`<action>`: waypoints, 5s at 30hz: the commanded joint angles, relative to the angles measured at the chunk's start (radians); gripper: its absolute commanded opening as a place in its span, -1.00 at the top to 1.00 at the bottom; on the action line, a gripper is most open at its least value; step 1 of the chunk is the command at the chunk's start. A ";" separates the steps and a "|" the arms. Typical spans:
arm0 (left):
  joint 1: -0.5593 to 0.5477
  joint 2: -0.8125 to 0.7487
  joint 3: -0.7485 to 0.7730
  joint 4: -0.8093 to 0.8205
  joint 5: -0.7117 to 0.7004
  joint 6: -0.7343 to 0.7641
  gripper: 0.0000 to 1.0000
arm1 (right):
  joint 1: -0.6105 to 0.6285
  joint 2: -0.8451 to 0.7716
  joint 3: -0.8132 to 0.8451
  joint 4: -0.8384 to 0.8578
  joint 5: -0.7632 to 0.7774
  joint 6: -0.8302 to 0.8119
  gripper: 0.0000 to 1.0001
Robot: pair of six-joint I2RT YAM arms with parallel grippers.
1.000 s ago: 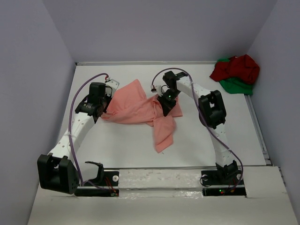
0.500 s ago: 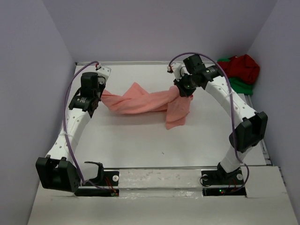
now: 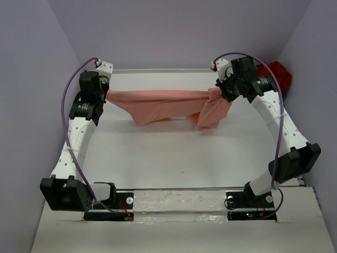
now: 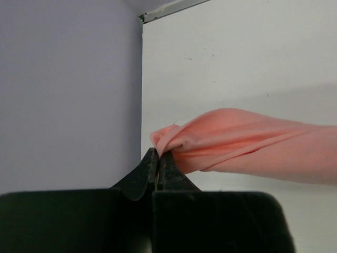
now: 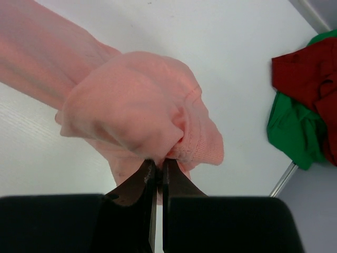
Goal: Fold and stack the t-shirts
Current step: Flatten out the tshirt
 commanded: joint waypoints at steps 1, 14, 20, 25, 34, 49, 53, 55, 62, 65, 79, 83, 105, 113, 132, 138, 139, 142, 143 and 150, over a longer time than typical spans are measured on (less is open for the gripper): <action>0.026 -0.070 0.056 0.033 -0.050 0.021 1.00 | -0.027 -0.093 0.020 0.068 0.063 -0.018 1.00; 0.027 -0.052 0.170 -0.013 -0.008 0.013 1.00 | -0.036 -0.059 0.149 0.090 0.037 -0.021 1.00; 0.027 -0.102 0.107 0.016 -0.016 0.019 1.00 | -0.036 -0.102 0.051 0.102 0.038 -0.032 1.00; 0.027 -0.165 0.104 0.009 0.050 0.004 1.00 | -0.036 -0.164 0.019 0.091 0.020 -0.027 1.00; 0.027 -0.268 0.147 0.004 0.125 -0.004 1.00 | -0.036 -0.263 0.060 0.050 0.015 -0.012 1.00; 0.032 -0.236 0.103 0.048 0.165 -0.022 1.00 | -0.036 -0.230 0.084 0.037 -0.112 -0.007 1.00; 0.032 -0.179 0.041 0.105 0.173 -0.029 1.00 | -0.036 -0.134 -0.001 0.117 -0.109 -0.036 1.00; 0.032 -0.156 0.018 0.139 0.180 -0.036 1.00 | -0.036 -0.077 0.008 0.132 -0.117 -0.048 1.00; 0.031 -0.009 -0.013 0.243 0.110 -0.036 1.00 | -0.036 0.172 0.107 0.189 -0.141 -0.074 0.55; 0.031 0.040 -0.016 0.308 0.085 -0.041 1.00 | -0.045 0.281 0.169 0.194 -0.149 -0.071 0.37; -0.028 0.084 0.024 0.311 0.048 -0.019 -0.63 | -0.045 0.258 0.157 0.168 -0.196 -0.039 -0.98; -0.029 0.018 -0.032 0.311 0.062 -0.009 -0.83 | -0.045 0.214 0.076 0.140 -0.233 -0.036 -0.44; 0.043 -0.268 -0.445 0.354 -0.002 0.057 -0.78 | -0.004 0.579 0.279 0.013 -0.411 -0.019 0.25; 0.060 -0.280 -0.470 0.348 0.018 0.048 -0.78 | 0.016 0.686 0.450 -0.039 -0.408 -0.030 0.16; 0.060 -0.289 -0.496 0.336 0.042 0.044 -0.78 | 0.025 0.798 0.451 -0.016 -0.391 -0.042 0.00; 0.089 -0.297 -0.497 0.336 0.062 0.042 -0.78 | 0.034 0.859 0.502 -0.019 -0.378 -0.038 0.04; 0.090 -0.297 -0.497 0.336 0.064 0.042 -0.78 | 0.034 0.864 0.505 -0.019 -0.378 -0.039 0.10; 0.093 -0.297 -0.496 0.336 0.067 0.040 -0.78 | 0.034 0.882 0.511 -0.018 -0.367 -0.039 0.38; 0.095 -0.297 -0.496 0.328 0.071 0.037 -0.78 | 0.044 0.885 0.514 -0.016 -0.361 -0.039 0.56; 0.100 -0.294 -0.490 0.306 0.087 0.031 -0.78 | 0.044 0.858 0.508 -0.022 -0.336 -0.041 1.00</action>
